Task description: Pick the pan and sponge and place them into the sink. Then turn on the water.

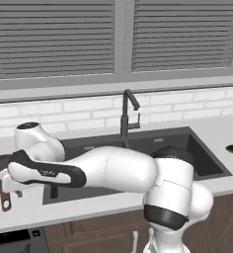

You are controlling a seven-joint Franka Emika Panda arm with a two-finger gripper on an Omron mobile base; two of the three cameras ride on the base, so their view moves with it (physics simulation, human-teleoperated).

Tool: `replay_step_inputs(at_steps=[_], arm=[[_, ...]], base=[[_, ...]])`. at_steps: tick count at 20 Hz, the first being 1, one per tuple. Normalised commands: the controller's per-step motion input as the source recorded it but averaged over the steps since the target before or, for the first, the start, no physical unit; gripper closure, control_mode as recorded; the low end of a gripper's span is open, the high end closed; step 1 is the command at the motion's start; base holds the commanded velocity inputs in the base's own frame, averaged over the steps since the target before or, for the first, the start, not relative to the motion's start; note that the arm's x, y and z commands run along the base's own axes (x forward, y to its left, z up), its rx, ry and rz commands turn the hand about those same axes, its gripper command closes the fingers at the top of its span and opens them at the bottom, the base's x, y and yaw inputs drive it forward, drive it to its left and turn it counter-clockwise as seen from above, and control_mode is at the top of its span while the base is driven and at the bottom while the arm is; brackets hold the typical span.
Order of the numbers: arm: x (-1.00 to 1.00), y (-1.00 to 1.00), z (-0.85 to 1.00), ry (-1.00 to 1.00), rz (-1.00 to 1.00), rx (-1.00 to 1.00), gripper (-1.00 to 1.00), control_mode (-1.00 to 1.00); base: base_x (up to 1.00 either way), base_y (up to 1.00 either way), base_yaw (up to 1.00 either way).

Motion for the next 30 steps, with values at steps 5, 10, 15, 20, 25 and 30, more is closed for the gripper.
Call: replay_step_inputs(at_steps=[5, 10, 15, 20, 25, 30], arm=[[0.21, 0.52, -0.38, -0.04, 0.02, -0.09, -1.00, -1.00], [0.28, 0.57, -0.25, -0.04, 0.00, -0.03, -1.00, -1.00], [0.33, 0.44, -0.21, 0.00, 0.00, 0.00, -1.00, -1.00], [0.24, 0.34, -0.33, 0.00, 0.00, 0.00, -1.00, -1.00], [0.23, 0.29, -0.27, 0.00, 0.00, 0.00, -1.00, -1.00], [0.13, 0.22, -0.31, 0.01, 0.00, 0.00, -1.00, -1.00]], base=[[0.00, 0.00, 0.00], [0.00, 0.00, 0.00], [0.00, 0.00, 0.00], [0.00, 0.00, 0.00], [0.00, 0.00, 0.00], [0.00, 0.00, 0.00]])
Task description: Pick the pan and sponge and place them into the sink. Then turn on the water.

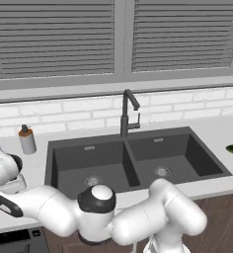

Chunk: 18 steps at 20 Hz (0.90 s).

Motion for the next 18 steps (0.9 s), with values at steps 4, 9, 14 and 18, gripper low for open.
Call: replay_step_inputs(at_steps=[4, 9, 14, 18], arm=[[0.02, 0.09, -0.32, 0.00, 0.00, 0.00, -1.00, -1.00], [0.03, 0.01, -0.31, 0.00, 0.00, 0.00, -1.00, -1.00], [0.02, 0.00, -0.37, 0.00, 0.00, 0.00, 1.00, -1.00], [0.01, 0.00, -0.20, 0.00, 0.00, 0.00, 1.00, -1.00]], base=[[0.00, 0.00, 0.00], [0.00, 0.00, 0.00], [0.00, 0.00, 0.00], [0.00, 0.00, 0.00]])
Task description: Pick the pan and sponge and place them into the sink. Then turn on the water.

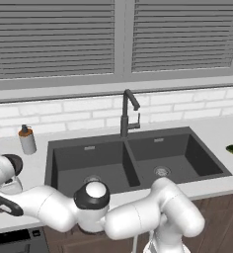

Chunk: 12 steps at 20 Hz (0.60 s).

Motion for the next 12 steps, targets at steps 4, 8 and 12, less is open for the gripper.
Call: replay_step_inputs(at_steps=[4, 8, 12], arm=[[0.00, 0.00, -0.01, 0.00, 0.00, 0.00, 1.00, -1.00], [0.00, -0.12, 0.00, -0.01, 0.00, 0.00, 1.00, -1.00], [-0.17, -0.49, 0.03, -0.02, -0.03, 0.00, 1.00, -1.00]], base=[[0.00, 0.00, 0.00], [0.00, 0.00, 0.00], [0.00, 0.00, 0.00]])
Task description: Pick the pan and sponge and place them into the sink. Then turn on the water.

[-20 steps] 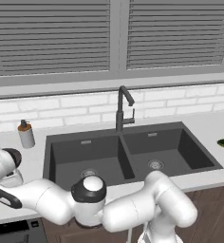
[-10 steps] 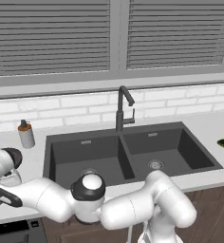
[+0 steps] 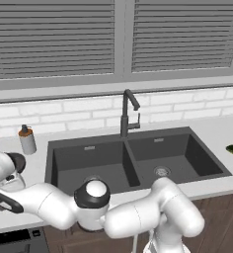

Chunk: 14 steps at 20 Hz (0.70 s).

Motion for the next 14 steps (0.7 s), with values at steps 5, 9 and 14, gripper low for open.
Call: replay_step_inputs(at_steps=[5, 9, 14], arm=[[-0.42, -0.29, 0.18, -0.04, -0.10, 0.00, 1.00, -1.00], [-0.35, -0.37, 0.38, -0.16, -0.11, 0.00, 1.00, -1.00], [-0.28, -0.65, 0.32, -0.19, -0.08, 0.00, 1.00, -1.00]], base=[[0.00, 0.00, 0.00], [0.00, 0.00, 0.00], [0.00, 0.00, 0.00]])
